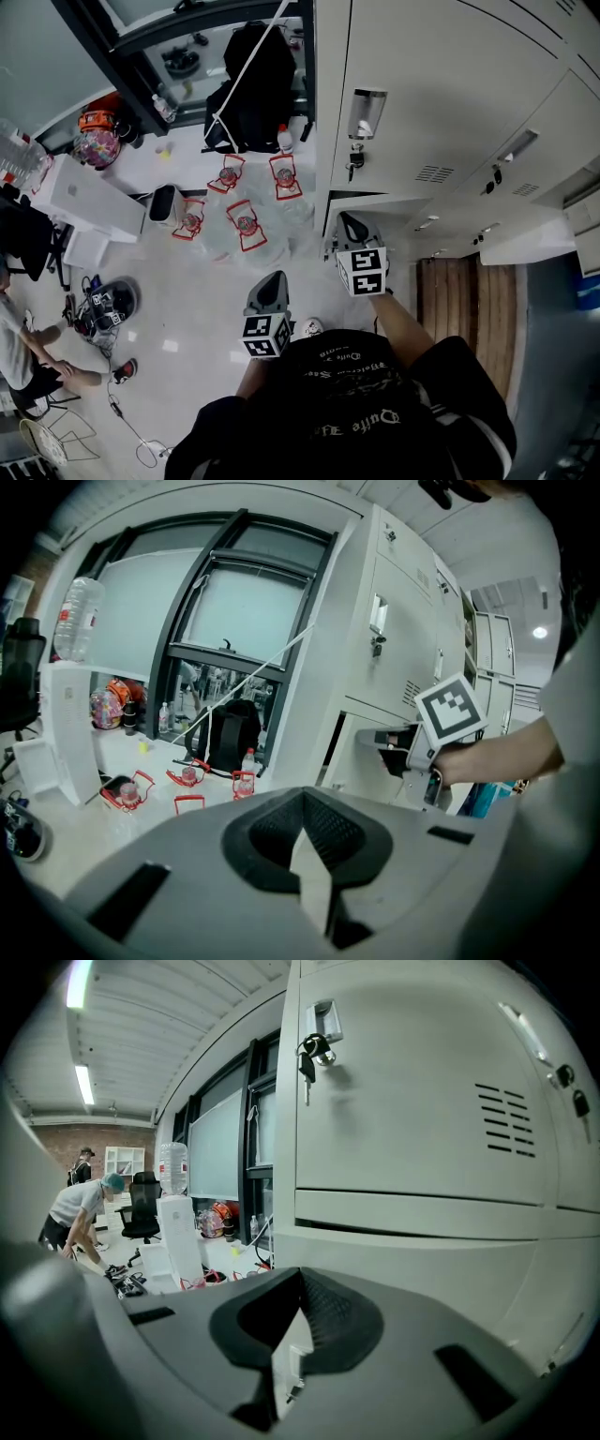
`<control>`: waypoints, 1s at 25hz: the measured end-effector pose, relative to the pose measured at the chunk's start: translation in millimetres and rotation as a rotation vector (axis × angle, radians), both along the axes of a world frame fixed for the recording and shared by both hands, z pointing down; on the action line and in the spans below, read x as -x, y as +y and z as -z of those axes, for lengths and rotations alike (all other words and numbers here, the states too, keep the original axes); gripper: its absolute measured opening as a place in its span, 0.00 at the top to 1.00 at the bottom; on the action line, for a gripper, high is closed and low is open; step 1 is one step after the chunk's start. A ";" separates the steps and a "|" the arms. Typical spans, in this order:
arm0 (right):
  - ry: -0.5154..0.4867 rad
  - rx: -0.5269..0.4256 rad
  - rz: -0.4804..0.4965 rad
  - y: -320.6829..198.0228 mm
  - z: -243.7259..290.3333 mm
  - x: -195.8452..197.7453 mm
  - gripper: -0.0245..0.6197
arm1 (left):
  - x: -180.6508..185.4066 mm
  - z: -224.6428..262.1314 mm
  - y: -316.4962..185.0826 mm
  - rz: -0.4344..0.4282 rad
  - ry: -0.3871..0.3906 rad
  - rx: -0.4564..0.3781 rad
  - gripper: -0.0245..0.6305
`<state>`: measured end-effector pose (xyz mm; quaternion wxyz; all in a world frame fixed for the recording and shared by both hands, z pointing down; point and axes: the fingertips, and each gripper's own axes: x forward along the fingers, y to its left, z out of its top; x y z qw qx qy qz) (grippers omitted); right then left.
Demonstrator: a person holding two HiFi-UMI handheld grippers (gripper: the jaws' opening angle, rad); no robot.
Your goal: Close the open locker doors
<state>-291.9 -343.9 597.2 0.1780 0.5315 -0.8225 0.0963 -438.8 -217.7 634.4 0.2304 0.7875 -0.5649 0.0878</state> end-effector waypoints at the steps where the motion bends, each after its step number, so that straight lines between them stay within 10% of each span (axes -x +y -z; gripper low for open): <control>1: 0.009 -0.002 0.004 -2.5 -0.4 0.2 0.95 | 0.9 -0.3 -0.7 0.001 0.000 0.000 0.95; 25: 0.063 -0.036 0.013 -38.2 -4.3 1.2 0.95 | 13.1 -5.4 -5.8 0.025 -0.020 0.022 0.95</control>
